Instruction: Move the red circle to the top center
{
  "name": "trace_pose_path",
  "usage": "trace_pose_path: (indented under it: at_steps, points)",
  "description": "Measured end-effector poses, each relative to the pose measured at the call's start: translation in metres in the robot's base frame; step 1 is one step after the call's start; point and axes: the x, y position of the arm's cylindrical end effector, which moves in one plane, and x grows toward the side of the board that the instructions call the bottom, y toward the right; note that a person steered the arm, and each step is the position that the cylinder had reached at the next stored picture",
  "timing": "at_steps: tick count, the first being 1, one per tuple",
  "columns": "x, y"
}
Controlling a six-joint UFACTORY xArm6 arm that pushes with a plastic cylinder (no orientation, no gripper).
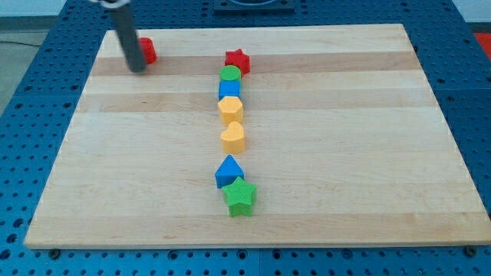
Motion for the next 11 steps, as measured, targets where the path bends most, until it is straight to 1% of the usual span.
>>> trace_pose_path:
  at_steps: [1, 3, 4, 5, 6, 7, 8, 9, 10, 11]
  points:
    - [-0.019, -0.015]
    - [-0.045, 0.058]
    - [-0.072, 0.048]
    - [-0.062, 0.087]
    - [-0.061, 0.065]
    - [-0.045, 0.074]
    - [-0.045, 0.119]
    - [-0.045, 0.129]
    - [-0.027, 0.115]
    - [-0.023, 0.125]
